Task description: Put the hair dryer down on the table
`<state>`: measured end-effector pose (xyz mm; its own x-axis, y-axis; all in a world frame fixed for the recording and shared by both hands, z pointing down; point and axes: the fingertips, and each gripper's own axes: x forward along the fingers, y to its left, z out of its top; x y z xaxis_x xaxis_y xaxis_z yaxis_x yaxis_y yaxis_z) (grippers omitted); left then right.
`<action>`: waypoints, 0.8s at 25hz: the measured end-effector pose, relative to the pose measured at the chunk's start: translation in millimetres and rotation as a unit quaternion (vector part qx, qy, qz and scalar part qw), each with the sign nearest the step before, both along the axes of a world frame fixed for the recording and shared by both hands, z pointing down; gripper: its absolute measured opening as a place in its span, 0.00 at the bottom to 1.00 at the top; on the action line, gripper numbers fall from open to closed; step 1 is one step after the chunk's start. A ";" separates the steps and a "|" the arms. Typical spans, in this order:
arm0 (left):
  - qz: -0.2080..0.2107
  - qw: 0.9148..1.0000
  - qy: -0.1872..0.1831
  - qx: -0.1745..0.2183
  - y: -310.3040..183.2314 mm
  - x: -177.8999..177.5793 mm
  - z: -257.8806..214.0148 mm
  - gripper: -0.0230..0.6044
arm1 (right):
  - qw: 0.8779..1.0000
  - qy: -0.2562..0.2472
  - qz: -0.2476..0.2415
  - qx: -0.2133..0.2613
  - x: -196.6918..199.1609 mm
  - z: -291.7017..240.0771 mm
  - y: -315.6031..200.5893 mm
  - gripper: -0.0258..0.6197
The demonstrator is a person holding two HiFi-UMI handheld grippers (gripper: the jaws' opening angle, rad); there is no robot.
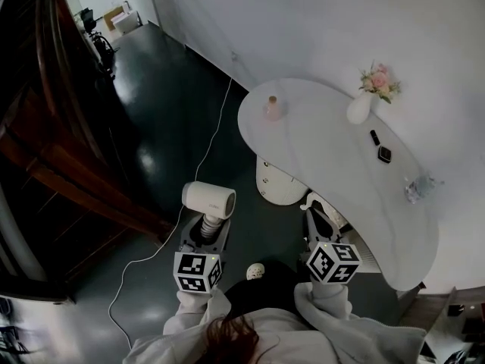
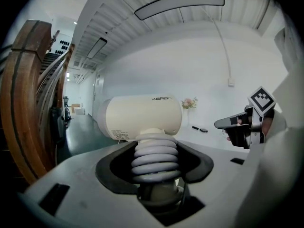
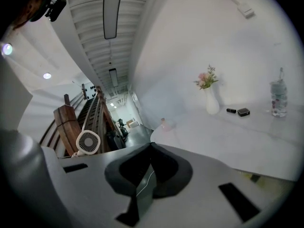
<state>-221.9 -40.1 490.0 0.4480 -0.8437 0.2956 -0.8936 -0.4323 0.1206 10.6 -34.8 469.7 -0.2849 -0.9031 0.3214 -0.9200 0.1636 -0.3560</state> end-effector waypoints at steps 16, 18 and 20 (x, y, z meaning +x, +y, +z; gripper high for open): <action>0.017 1.000 0.005 -0.011 -35.1 5.0 6.4 0.40 | 0.999 0.034 0.025 -0.014 17.9 3.5 -23.5 0.12; 0.021 1.000 0.007 -0.009 -46.6 7.6 3.0 0.40 | 0.999 0.035 0.023 -0.013 17.7 1.9 -33.6 0.12; 0.021 1.000 0.008 -0.006 -61.3 10.5 0.3 0.40 | 0.999 0.036 0.021 -0.014 19.0 1.6 -44.5 0.12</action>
